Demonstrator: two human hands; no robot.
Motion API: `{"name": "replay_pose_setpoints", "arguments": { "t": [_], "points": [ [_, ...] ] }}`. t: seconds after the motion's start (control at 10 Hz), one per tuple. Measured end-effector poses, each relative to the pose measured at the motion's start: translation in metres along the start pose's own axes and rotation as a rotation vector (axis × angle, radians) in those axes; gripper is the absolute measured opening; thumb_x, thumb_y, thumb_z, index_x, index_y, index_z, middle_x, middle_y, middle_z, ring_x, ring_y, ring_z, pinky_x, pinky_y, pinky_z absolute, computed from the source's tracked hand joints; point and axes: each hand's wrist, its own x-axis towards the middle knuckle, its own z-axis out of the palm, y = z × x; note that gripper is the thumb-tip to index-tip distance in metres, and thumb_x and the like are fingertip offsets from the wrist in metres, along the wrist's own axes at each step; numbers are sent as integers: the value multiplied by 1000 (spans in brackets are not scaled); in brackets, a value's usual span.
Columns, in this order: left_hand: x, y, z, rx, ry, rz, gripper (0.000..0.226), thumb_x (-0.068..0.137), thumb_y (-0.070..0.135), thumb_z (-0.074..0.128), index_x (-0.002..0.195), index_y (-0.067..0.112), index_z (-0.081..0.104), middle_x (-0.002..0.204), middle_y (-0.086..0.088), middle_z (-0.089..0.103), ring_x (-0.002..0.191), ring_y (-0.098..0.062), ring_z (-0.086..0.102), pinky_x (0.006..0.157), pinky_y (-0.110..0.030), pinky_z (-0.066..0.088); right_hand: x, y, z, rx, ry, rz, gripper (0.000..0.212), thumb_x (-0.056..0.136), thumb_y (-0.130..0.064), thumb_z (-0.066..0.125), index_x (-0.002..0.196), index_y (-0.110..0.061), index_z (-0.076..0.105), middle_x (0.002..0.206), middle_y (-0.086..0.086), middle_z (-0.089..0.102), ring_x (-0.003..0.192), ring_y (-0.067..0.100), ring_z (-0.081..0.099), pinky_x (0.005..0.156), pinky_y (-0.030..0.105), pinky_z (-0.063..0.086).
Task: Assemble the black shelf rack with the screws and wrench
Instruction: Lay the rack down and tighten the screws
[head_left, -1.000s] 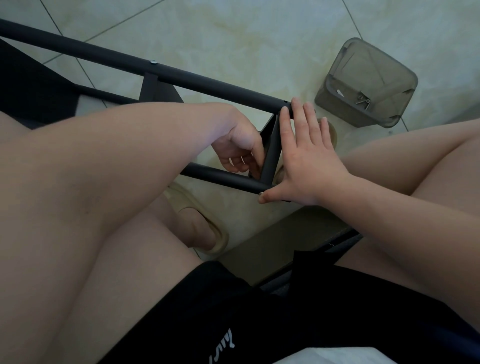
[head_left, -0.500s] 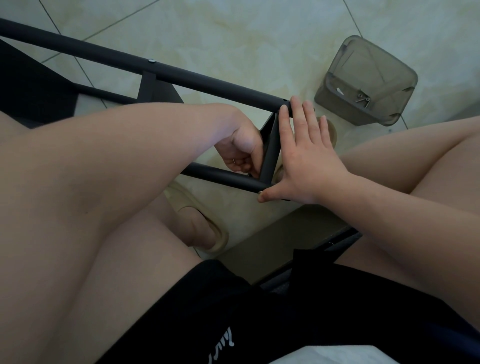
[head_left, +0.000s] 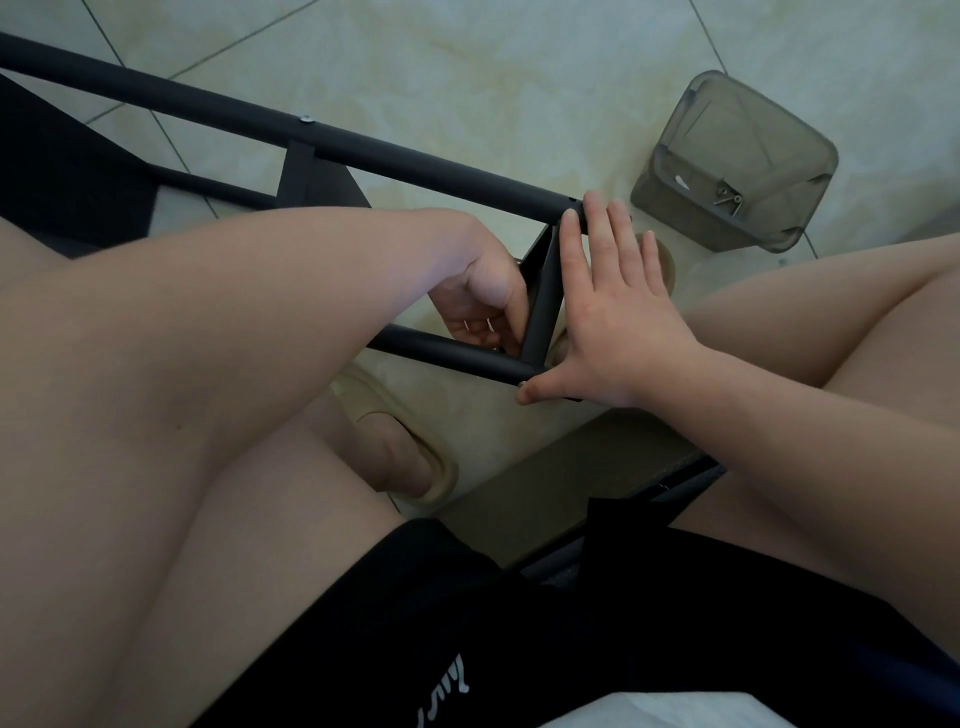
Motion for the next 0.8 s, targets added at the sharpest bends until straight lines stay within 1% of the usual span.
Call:
{"name": "replay_pose_setpoints", "arguments": {
  "t": [0.2,0.3,0.4,0.5,0.6,0.7,0.8],
  "points": [
    [1,3,0,-8,-5,21,12,89,3,62,86,13,69,75,-1,63,65,-10,51,67,-22,43,0,-1,0,4,4,0,163,53,-86,73,155,-6,-26,162,17,-34,150,35,-31,124,52,-10],
    [1,4,0,-3,-21,24,14,90,2,61,85,13,69,77,-2,63,64,-11,52,66,-22,43,0,0,0,3,0,-1,163,54,-87,72,155,-6,-26,161,18,-34,150,35,-31,125,52,-10],
    [0,4,-1,-1,-27,23,13,90,2,61,88,12,69,79,-2,63,65,-11,53,66,-22,44,0,0,0,5,-2,1,163,54,-87,72,155,-6,-27,161,17,-34,150,35,-32,125,52,-10],
    [-1,3,-1,2,-26,12,13,91,2,59,98,10,67,82,-4,63,68,-12,56,68,-24,47,0,0,0,5,-1,0,163,54,-87,72,155,-6,-26,161,17,-35,150,35,-32,124,52,-11],
    [-3,2,-3,15,8,0,19,90,3,61,108,9,66,85,-4,63,70,-13,58,71,-25,49,0,-1,0,6,2,-1,163,54,-88,72,155,-6,-26,162,17,-34,150,35,-31,124,52,-11],
    [-5,1,-2,7,34,-12,18,90,11,64,107,12,70,88,-1,68,69,-13,58,71,-27,48,0,0,-1,1,1,0,162,54,-88,71,155,-6,-26,162,17,-34,150,35,-31,125,52,-10],
    [-5,1,2,14,19,-27,10,90,13,65,96,15,72,82,2,69,65,-11,55,68,-25,46,0,-1,-1,1,-3,1,162,54,-88,71,155,-6,-27,161,16,-35,150,35,-32,125,53,-10]
  ]
}}
